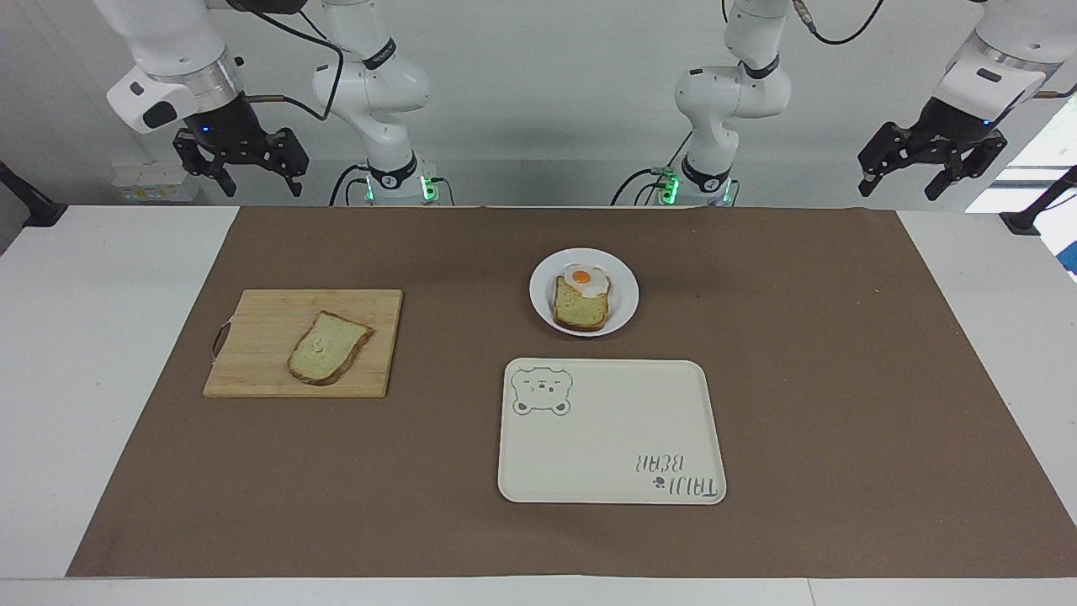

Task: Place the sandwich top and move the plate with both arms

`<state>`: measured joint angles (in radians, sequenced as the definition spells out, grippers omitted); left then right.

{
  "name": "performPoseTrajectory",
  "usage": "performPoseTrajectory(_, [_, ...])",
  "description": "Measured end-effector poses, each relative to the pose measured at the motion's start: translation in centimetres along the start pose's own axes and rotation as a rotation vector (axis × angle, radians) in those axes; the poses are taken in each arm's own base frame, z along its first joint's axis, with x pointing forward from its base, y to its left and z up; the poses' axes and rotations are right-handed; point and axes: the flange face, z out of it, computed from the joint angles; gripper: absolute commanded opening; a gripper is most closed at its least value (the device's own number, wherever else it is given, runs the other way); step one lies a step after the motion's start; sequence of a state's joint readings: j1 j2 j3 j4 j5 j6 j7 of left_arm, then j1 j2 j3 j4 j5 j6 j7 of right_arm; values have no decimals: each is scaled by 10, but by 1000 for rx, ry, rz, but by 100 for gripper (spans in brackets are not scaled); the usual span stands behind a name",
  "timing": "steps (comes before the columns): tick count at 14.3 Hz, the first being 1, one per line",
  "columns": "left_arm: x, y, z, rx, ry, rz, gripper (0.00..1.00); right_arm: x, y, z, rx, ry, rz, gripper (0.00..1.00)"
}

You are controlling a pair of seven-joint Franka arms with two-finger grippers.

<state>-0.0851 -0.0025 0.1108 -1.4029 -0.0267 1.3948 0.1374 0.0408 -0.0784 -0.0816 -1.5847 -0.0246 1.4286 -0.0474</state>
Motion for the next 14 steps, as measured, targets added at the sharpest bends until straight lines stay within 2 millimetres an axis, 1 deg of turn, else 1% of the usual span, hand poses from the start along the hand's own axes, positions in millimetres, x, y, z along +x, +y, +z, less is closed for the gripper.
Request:
performPoseTrajectory(4, [0, 0, 0, 0, 0, 0, 100, -1, -2, 7, -1, -9, -4, 100])
performPoseTrajectory(7, [0, 2, 0, 0, 0, 4, 100, 1, -1, 7, -11, 19, -5, 100])
performPoseTrajectory(14, [1, 4, 0, 0, -1, 7, 100, 0, -1, 9, -11, 18, -5, 100])
